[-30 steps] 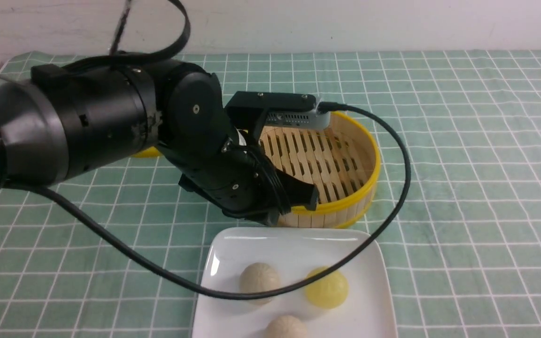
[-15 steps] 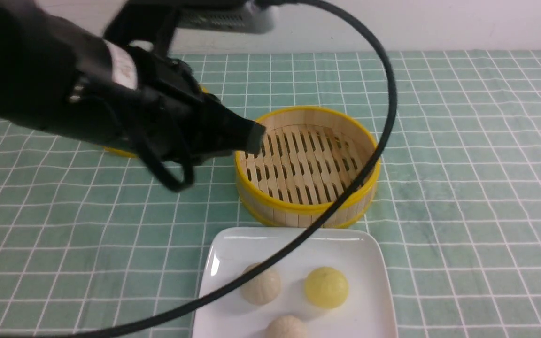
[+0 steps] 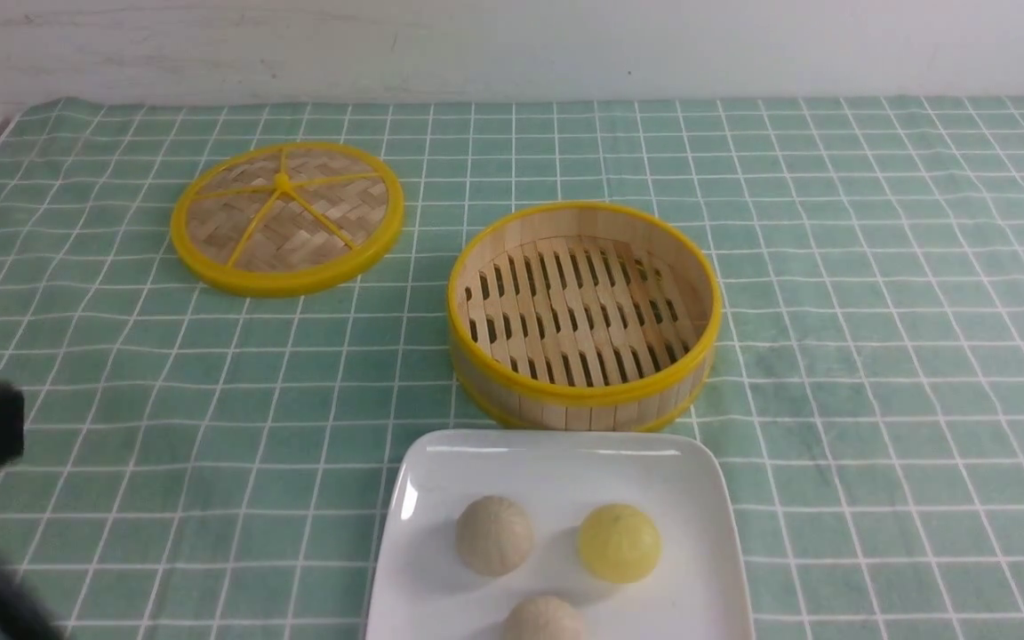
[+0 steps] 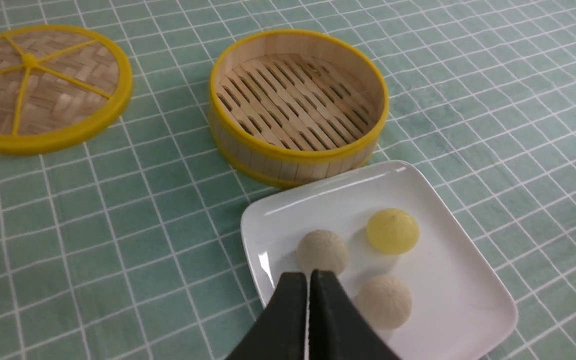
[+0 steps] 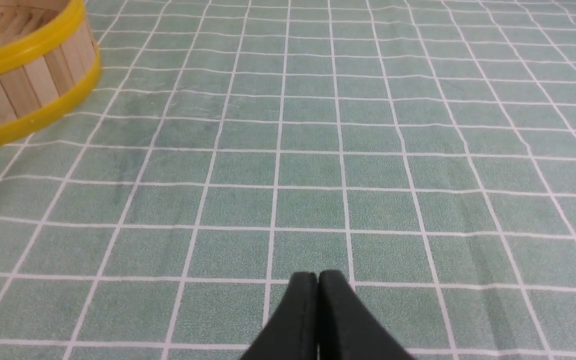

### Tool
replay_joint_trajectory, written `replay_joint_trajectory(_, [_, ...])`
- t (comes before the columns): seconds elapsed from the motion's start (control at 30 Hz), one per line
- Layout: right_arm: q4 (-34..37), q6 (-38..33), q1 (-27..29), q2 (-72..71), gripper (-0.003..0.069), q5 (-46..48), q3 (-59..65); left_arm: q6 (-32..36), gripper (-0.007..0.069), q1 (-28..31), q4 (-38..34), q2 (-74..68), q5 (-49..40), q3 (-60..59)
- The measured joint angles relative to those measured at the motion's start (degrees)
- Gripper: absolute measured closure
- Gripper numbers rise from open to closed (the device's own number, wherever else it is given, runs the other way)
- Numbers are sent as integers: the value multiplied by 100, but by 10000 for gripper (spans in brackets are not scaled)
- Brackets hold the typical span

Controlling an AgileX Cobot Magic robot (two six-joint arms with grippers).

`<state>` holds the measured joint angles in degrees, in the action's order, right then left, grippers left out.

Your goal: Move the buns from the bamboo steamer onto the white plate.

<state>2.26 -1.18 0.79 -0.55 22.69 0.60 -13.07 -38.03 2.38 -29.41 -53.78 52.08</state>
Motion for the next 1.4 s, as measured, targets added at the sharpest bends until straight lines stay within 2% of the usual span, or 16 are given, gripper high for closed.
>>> replay_joint_trajectory(0.1, [0, 0, 0, 0, 634, 0, 0, -346, 592, 0, -150, 421, 726, -793])
replay_joint_trajectory(0.2, [0, 0, 0, 0, 628, 0, 0, -922, 587, 0, -238, 825, 2146, -1799])
replay_joint_trajectory(0.27, [0, 0, 0, 0, 624, 0, 0, -1121, 585, 0, -238, 891, 2768, -2091])
replay_joint_trajectory(0.43, [0, 0, 0, 0, 614, 0, 0, -1313, 580, 0, -238, 904, 3785, -2675])
replay_joint_trajectory(0.97, [0, 0, 0, 0, 590, 0, 0, -1335, 570, 0, -238, 904, 3617, -2909])
replay_joint_trajectory(1.07, [0, 0, 0, 0, 584, 0, 0, -1123, 568, 27, -25, 924, 3623, -2982])
replay_joint_trajectory(1.27, [0, 0, 0, 0, 575, 0, 0, -842, 561, 806, 149, 994, 3619, -3458])
replay_joint_trajectory(1.4, [0, 0, 0, 0, 573, 0, 0, -644, 559, 1812, 197, 1183, 3617, -4047])
